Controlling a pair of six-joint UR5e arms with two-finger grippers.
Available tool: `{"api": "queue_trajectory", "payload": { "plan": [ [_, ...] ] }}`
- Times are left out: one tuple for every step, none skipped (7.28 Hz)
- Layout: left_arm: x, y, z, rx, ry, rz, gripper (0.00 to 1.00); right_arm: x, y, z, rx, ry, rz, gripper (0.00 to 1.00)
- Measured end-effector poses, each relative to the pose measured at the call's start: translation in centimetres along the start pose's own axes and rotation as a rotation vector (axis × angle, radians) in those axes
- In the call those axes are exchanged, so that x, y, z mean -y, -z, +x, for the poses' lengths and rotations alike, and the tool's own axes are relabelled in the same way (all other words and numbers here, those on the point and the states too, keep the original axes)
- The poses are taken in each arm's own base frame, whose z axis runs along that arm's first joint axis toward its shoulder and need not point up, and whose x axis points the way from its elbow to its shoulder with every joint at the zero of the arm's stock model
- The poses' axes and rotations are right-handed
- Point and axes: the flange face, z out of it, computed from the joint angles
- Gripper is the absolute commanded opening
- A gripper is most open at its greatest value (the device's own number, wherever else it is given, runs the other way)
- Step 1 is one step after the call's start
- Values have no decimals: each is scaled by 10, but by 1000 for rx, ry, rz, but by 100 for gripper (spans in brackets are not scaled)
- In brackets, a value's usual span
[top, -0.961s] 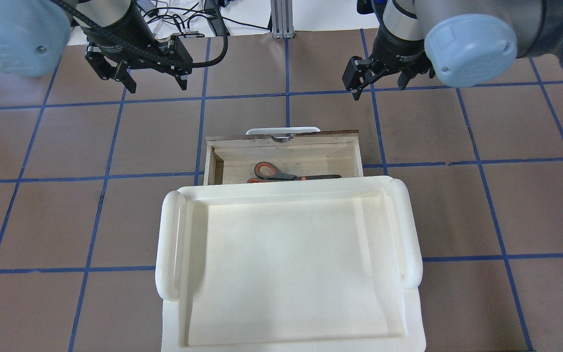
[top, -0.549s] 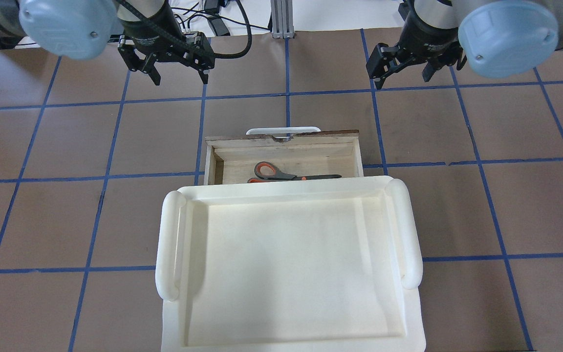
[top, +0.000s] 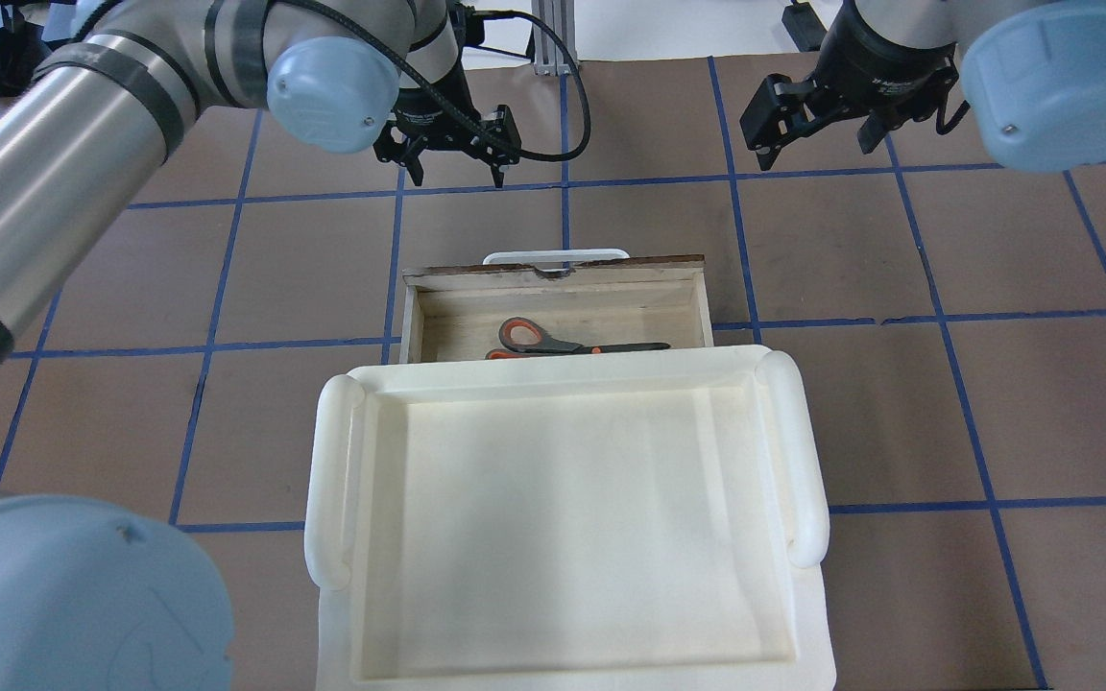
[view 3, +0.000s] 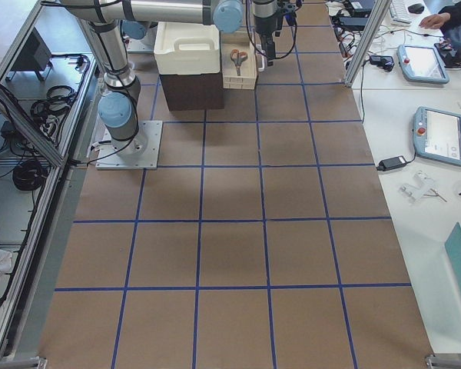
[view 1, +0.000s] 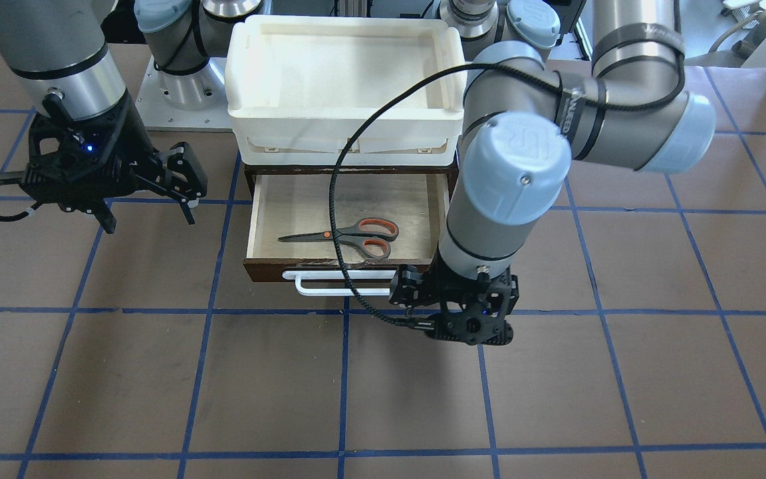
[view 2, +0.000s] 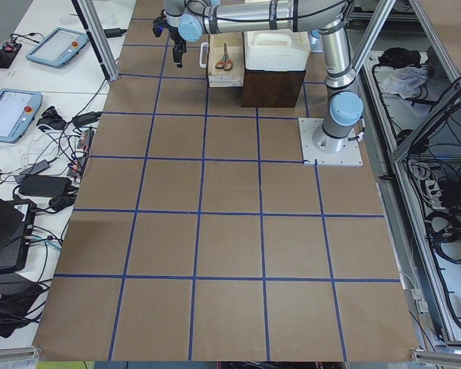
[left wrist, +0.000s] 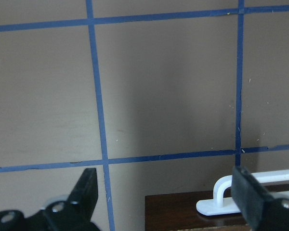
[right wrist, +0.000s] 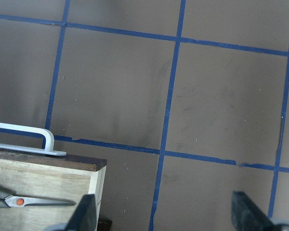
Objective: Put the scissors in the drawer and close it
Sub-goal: 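Position the left gripper above the drawer's white handle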
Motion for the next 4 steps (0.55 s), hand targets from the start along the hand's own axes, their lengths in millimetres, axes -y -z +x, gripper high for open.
{"api": "queue_trajectory", "payload": {
  "plan": [
    [8,-16,11,-23,-8,-3,100,-3,1,0,-1,-2,-4,100],
    [12,-28,21,-34,-18,-11,100,-6,0,-1,-1,-4,-18,100],
    [14,-40,31,-36,-30,-25,100,-10,-1,0,-3,-7,-38,100],
    [12,-51,41,-33,-44,-44,100,-11,-1,0,-5,-8,-45,100]
  ]
}}
